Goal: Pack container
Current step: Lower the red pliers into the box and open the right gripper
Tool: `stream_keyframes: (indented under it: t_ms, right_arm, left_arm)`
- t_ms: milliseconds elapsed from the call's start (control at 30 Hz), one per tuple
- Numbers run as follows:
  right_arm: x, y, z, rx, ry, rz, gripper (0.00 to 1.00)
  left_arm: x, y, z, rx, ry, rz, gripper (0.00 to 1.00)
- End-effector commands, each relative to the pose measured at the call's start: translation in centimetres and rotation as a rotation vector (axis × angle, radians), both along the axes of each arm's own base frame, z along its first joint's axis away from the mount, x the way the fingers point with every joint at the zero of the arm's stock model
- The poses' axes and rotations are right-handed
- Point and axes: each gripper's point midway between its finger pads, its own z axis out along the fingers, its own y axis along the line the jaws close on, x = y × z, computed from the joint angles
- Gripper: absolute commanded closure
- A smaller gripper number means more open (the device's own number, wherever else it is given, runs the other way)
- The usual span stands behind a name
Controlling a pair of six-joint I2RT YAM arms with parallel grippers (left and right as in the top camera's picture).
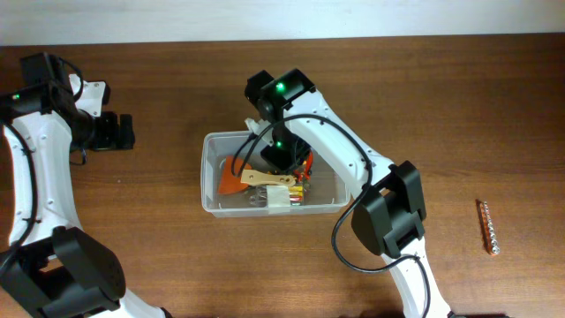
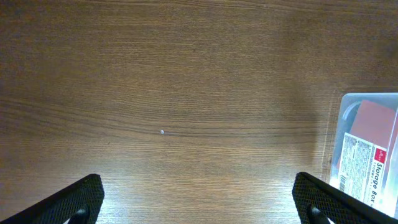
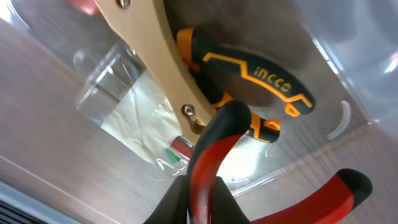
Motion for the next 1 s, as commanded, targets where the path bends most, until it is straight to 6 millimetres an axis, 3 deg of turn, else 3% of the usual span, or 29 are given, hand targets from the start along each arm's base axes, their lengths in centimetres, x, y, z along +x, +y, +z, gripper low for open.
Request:
stream_keyframes:
  t_ms: [0, 600, 767, 833, 967]
  right_arm:
    - [-0.3, -0.2, -0.1, 0.01, 0.01, 0.062, 0.89]
    - [0.8, 0.5, -1.2, 0.04, -0.03, 0.091, 0.88]
    - [0.7, 0.5, -1.2, 0.037, -0.027, 0.082, 0.81]
    - [0.7, 0.5, -1.2, 0.038, -0.027, 0.079, 0.73]
    - [0.8, 0.5, -1.1, 0.036, -0.029, 0.067, 0.73]
  left_arm:
    - [0.0, 0.1, -0.5, -0.019, 0.007, 0.014, 0.01]
    - [0.0, 0.1, -0.5, -0.019, 0.007, 0.014, 0.01]
    - [0.0, 0.1, -0.5, -0.019, 0.007, 0.014, 0.01]
    - [0.0, 0.1, -0.5, -0.019, 0.007, 0.014, 0.01]
    - [0.0, 0.1, -0.5, -0.019, 0.007, 0.014, 0.01]
